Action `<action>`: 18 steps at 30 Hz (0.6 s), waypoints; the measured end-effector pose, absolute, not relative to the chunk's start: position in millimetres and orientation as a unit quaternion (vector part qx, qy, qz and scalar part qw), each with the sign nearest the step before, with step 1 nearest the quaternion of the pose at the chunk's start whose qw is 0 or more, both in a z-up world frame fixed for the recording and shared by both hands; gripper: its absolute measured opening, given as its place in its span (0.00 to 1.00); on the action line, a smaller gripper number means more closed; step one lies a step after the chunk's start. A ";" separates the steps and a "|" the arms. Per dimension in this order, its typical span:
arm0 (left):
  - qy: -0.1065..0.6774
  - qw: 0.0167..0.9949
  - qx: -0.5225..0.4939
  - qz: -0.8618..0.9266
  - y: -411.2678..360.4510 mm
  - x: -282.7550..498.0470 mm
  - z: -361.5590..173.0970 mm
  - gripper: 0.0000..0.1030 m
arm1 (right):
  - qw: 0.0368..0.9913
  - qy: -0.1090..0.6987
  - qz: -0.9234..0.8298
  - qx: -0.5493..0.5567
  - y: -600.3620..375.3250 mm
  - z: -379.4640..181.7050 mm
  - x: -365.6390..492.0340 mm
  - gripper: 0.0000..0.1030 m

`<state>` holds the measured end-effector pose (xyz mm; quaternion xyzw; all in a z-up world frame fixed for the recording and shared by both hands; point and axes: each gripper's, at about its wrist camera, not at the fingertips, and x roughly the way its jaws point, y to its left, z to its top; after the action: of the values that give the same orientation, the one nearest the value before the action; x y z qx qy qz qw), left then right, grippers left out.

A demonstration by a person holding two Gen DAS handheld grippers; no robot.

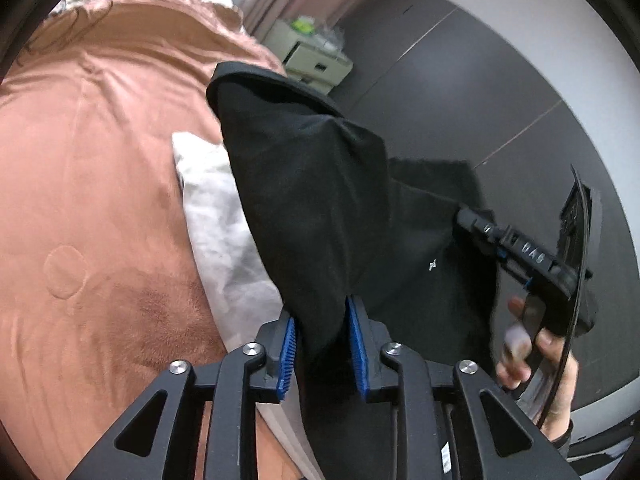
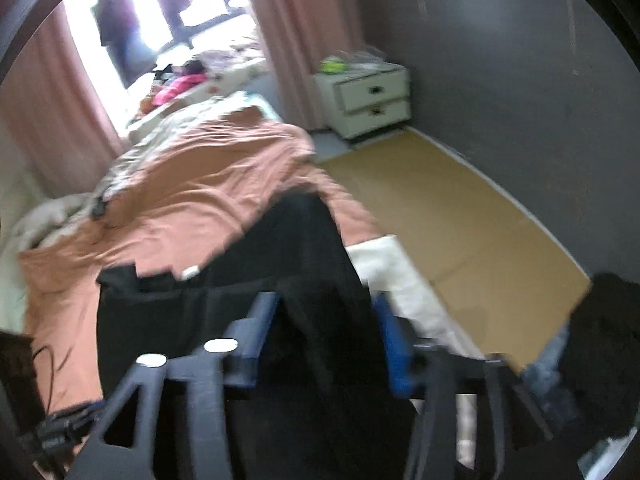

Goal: Fold large clothes
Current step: 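Carry the folded shirt with both tools and lower it onto the white cloth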

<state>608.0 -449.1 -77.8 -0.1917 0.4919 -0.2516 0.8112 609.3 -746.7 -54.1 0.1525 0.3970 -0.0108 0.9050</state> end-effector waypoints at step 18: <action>0.488 0.822 -0.149 -0.253 -424.7 620.8 -110.1 0.52 | 0.873 0.384 -0.075 0.291 -803.3 -102.8 446.4 0.72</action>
<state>620.8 -424.7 -110.1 -0.1491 0.4885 -0.2532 0.8216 446.4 -803.3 -102.8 0.2908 0.3836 -0.0755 0.8733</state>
